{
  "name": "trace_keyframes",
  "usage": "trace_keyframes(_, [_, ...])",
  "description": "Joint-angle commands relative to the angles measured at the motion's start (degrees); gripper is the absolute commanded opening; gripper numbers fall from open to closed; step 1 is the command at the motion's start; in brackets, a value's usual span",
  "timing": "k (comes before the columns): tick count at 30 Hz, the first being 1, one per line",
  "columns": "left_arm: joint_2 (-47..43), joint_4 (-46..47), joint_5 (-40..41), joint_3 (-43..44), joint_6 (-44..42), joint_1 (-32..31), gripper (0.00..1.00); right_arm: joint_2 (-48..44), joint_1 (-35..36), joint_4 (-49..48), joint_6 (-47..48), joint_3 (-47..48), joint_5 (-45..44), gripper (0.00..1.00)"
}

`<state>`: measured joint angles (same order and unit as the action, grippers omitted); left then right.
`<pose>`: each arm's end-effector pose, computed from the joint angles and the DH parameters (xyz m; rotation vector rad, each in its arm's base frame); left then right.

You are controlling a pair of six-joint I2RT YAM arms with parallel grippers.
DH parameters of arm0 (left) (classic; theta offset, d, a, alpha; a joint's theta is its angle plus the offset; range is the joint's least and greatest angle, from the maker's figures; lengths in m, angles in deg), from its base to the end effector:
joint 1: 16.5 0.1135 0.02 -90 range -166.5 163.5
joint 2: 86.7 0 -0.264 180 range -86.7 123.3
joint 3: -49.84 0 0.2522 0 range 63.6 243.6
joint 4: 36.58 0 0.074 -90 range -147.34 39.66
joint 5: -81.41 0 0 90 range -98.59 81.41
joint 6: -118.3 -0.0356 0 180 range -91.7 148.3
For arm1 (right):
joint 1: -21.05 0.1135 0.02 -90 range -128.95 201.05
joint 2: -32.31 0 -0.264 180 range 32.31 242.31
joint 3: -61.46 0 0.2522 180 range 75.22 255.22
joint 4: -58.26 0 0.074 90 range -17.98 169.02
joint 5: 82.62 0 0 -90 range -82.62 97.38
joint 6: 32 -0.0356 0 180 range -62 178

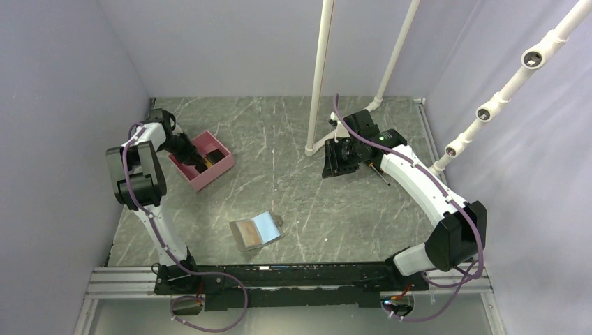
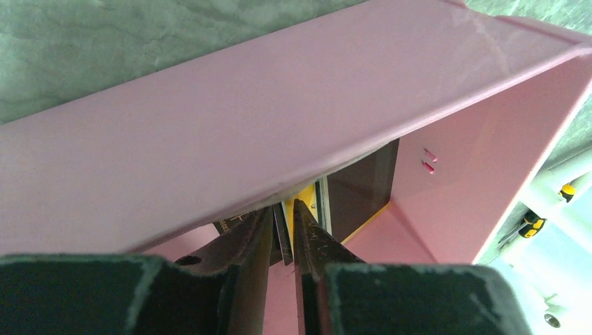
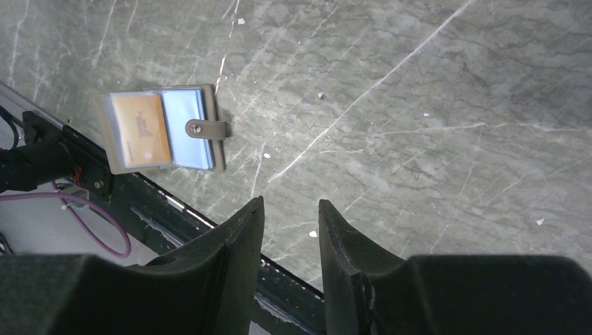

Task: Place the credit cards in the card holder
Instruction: Pick up the credit card from the storage box.

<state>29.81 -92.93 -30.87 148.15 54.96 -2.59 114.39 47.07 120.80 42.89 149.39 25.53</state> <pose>0.3973 0.0845 0.1679 -0.9192 2.7070 -0.6023 0.2591 0.1388 0.3106 -0.3748 2.6040 0.6691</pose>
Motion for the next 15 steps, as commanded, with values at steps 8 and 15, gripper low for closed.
trace_keyframes(8, [-4.60, 4.42, -0.52, -1.18, 2.09, -2.14, 0.17, -0.25, -0.15, -1.07, 0.57, 0.00, 0.48, 0.37])
trace_keyframes(15, [-6.01, 5.86, -1.86, -0.88, 3.98, -3.32, 0.19, -0.21, -0.18, -1.05, 0.70, 0.01, 0.46, 0.37])
